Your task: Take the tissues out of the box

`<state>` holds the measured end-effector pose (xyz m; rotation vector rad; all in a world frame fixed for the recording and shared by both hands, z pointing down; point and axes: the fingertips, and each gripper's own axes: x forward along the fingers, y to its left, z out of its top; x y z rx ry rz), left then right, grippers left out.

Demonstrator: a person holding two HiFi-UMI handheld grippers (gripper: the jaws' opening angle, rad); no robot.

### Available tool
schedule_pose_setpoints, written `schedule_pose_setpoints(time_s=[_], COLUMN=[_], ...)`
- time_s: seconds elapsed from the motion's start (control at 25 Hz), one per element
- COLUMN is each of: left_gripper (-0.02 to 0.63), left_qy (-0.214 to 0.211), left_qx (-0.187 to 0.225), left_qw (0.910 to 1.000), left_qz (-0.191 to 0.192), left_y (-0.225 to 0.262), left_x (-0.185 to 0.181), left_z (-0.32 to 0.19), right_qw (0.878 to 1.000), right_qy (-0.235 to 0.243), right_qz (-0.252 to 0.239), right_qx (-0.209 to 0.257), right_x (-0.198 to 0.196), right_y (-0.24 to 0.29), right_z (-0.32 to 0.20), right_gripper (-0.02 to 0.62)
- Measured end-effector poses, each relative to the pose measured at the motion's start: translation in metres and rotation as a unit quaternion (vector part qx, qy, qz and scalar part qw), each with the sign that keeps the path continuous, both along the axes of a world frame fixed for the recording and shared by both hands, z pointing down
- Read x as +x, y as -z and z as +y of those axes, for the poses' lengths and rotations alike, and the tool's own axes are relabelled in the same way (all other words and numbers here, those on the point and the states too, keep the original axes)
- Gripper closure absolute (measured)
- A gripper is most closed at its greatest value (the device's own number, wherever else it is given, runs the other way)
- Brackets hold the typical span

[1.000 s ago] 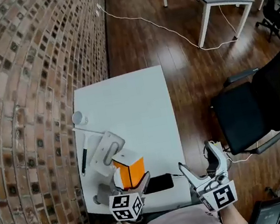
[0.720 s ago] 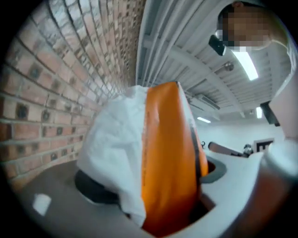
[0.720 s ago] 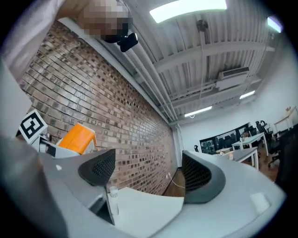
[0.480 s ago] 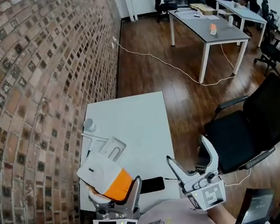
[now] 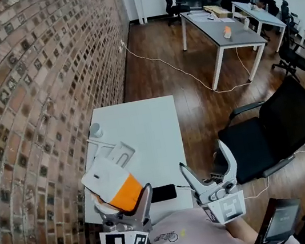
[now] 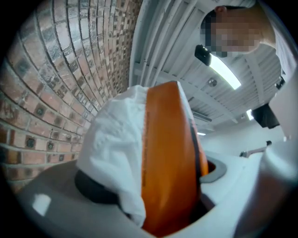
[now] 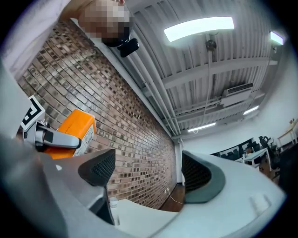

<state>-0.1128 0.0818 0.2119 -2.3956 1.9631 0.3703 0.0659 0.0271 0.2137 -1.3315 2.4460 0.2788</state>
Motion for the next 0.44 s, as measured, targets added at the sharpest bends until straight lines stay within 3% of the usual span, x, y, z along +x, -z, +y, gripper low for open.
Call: schedule_pose_setpoints(time_s=[0.44], left_gripper=[0.107], left_qy=[0.001], left_qx=[0.000], left_qw=[0.9999], left_qz=[0.011], left_y=[-0.002], left_x=[-0.006], left_z=[0.001], right_qw=[1.000], right_qy=[-0.004], right_qz=[0.003], right_qx=[0.025], right_x=[-0.004], right_y=[0.011], right_z=[0.017], right_gripper=[0.158])
